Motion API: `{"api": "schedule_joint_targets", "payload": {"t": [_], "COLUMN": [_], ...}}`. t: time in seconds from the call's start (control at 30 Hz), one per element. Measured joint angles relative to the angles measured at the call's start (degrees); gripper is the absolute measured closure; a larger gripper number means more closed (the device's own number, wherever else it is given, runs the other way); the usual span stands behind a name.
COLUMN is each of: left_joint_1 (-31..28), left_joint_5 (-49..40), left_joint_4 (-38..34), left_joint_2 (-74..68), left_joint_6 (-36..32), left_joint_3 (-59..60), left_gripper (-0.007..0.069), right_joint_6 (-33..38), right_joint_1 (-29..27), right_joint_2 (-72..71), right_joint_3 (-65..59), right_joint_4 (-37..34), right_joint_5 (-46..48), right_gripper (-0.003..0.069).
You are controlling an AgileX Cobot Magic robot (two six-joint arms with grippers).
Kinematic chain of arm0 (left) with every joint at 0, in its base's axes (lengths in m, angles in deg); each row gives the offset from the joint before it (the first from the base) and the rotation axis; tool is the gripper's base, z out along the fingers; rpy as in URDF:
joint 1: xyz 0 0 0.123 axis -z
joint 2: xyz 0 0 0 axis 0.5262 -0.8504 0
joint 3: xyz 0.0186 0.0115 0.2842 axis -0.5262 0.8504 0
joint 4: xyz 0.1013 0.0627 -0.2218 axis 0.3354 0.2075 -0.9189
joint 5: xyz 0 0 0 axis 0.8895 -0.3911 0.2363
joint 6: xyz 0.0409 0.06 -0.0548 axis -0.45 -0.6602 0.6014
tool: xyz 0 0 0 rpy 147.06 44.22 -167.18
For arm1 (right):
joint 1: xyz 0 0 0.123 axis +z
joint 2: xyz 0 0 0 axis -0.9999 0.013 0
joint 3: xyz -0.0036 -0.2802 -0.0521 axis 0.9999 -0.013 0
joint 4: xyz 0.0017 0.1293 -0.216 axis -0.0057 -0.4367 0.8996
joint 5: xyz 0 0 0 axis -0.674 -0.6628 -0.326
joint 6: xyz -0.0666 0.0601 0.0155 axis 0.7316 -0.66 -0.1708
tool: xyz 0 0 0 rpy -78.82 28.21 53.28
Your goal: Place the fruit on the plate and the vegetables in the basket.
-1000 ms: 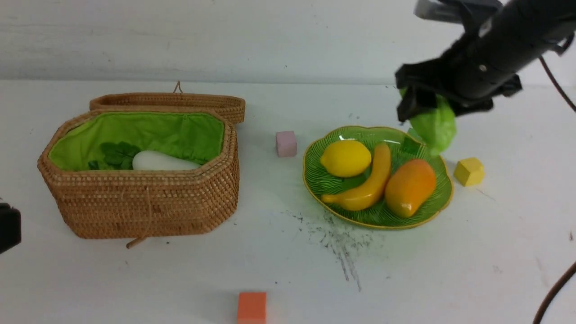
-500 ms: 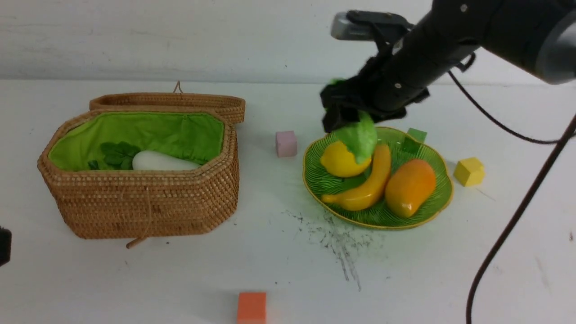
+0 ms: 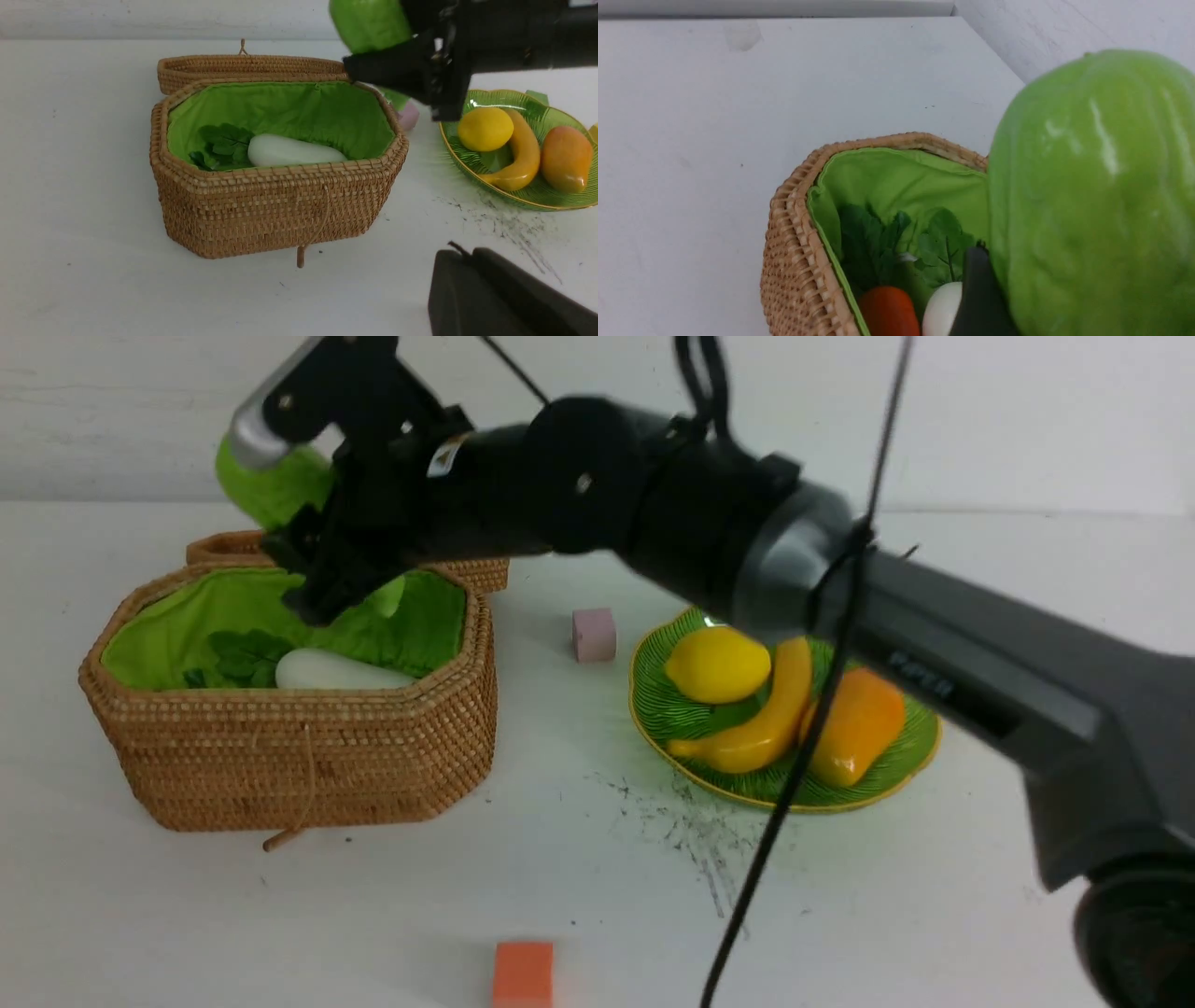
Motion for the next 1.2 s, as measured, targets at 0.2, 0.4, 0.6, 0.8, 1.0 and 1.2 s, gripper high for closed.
{"api": "schedule_joint_targets", "payload": {"t": [0.2, 0.4, 0.6, 0.8, 1.0, 1.2], "left_joint_1": [0.0, 0.0, 0.0, 0.0, 0.0, 0.0], "left_joint_5": [-1.3, -1.7, 2.4, 11.2, 17.1, 28.0], "left_joint_4": [0.2, 0.2, 0.2, -1.5, -9.4, -19.9], "left_joint_2": [0.0, 0.0, 0.9, 7.3, 18.5, 26.2], "left_joint_6": [-0.2, -0.3, -1.6, -5.2, -6.6, -7.4], "left_joint_3": [0.0, 0.0, 0.0, 1.6, 11.9, 25.7], "left_gripper": [0.0606, 0.0604, 0.0603, 0.0604, 0.0638, 0.0638], "right_joint_6": [1.1, 0.8, -9.6, -29.3, -39.9, -49.6], "right_joint_1": [1.2, 1.1, 0.6, -3.0, -4.7, -4.7], "right_joint_2": [2.3, 0.9, -9.1, -21.2, -28.7, -43.7], "right_joint_3": [-0.2, -0.2, -0.2, 0.0, -8.8, -28.0], "right_joint_4": [-0.1, 0.0, 6.2, 18.8, 24.8, 24.7], "right_joint_5": [-3.8, 0.5, 20.1, 48.3, 51.6, 51.7], "right_gripper": [0.0057, -0.0003, 0.0172, 0.0491, 0.0673, 0.0663]}}
